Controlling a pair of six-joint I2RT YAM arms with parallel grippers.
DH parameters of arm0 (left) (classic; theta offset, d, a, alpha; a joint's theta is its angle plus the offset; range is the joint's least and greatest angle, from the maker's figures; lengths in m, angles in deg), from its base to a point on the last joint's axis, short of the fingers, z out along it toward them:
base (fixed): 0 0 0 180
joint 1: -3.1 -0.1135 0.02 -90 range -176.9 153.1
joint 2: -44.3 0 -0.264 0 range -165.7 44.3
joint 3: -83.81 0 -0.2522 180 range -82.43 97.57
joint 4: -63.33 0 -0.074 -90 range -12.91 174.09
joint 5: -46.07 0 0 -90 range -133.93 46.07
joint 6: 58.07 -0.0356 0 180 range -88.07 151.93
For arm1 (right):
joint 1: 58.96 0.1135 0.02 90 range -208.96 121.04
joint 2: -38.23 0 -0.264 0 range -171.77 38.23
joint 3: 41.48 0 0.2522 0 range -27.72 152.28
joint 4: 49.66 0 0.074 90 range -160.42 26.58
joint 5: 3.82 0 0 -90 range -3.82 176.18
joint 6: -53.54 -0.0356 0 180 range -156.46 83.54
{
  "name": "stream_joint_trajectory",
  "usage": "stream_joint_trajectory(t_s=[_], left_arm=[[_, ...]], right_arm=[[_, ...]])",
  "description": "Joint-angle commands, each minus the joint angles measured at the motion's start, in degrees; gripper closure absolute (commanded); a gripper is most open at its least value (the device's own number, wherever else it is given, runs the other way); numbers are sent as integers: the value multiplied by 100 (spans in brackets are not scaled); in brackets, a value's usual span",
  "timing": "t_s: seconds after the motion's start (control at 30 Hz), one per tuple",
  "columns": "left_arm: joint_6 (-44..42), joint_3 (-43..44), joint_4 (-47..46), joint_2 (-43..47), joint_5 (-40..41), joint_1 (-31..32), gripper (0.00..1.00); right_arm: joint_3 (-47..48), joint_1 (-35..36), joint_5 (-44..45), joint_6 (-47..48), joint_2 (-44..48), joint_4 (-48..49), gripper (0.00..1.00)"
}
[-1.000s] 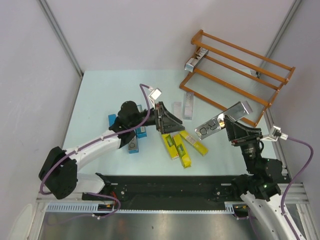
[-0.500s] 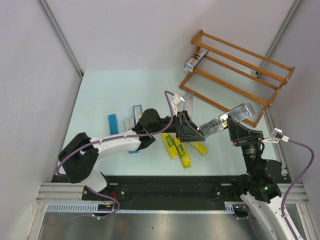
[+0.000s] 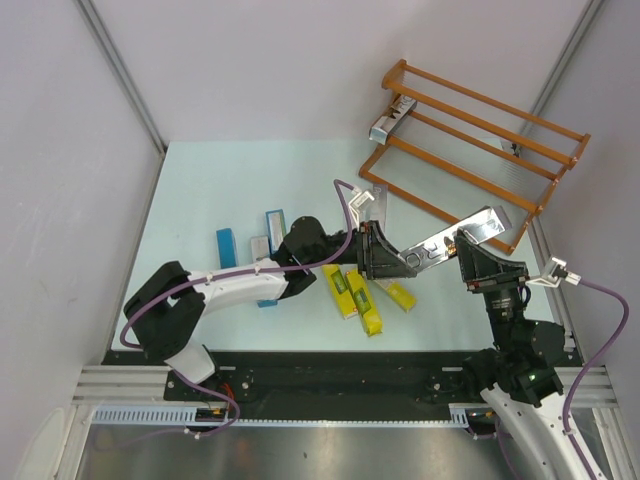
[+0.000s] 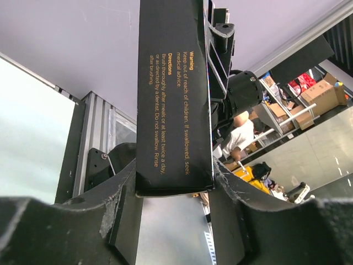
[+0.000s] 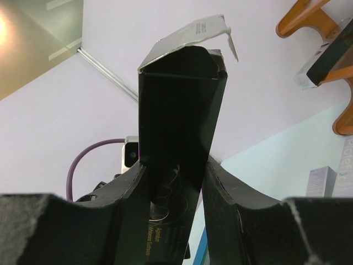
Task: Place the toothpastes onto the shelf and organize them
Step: Pick up the toothpaste from the center of the board.
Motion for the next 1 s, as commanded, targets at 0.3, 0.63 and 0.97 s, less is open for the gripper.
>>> stream_joint_trajectory(t_s=[0.3, 0.63, 0.97], left_arm=[[-254, 70, 0, 295, 250, -113, 61], [-78, -738, -123, 796, 250, -938, 66], [-262, -1459, 368, 1569, 311, -1651, 66]], right_arm=[[135, -10, 222, 112, -106, 0, 25], [232, -19, 520, 183, -299, -378, 5], [311, -19, 898, 253, -299, -808, 0]])
